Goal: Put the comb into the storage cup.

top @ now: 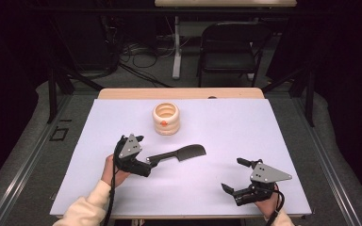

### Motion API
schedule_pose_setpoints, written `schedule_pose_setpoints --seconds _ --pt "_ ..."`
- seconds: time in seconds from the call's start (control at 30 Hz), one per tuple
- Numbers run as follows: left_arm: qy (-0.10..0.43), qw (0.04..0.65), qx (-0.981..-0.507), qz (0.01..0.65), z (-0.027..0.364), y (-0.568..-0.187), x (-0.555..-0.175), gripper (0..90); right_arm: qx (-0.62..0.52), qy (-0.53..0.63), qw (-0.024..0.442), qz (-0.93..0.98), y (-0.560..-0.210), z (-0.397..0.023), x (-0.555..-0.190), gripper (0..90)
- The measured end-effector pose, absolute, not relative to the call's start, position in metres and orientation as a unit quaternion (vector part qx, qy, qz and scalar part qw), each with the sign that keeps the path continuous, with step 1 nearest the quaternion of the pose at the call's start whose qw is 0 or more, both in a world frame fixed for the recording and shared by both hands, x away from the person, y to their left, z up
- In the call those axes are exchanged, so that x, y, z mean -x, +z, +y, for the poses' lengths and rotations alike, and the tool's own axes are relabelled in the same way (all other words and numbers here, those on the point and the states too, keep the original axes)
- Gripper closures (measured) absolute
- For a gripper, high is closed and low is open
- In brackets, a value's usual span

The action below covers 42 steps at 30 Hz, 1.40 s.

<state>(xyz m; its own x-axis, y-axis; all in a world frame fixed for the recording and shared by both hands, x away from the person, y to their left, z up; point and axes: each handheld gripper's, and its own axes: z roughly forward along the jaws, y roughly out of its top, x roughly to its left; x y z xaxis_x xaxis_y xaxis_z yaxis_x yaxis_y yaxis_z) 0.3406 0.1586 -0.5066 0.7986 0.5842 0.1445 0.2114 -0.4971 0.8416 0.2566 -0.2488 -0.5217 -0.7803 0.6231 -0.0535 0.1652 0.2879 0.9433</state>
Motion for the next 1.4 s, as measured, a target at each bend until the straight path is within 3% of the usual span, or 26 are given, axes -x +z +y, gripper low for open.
schedule_pose_setpoints --seconds 0.73,1.4 --pt "0.172 0.311 -0.912 0.206 0.126 -0.500 -0.369 0.0 -0.257 0.540 0.211 0.773 -0.522 -0.250 -0.257 0.0" --pt "0.152 0.211 -0.948 0.183 0.097 -0.504 -0.389 0.1 -0.257 0.538 0.206 0.775 -0.523 -0.249 -0.257 0.0"
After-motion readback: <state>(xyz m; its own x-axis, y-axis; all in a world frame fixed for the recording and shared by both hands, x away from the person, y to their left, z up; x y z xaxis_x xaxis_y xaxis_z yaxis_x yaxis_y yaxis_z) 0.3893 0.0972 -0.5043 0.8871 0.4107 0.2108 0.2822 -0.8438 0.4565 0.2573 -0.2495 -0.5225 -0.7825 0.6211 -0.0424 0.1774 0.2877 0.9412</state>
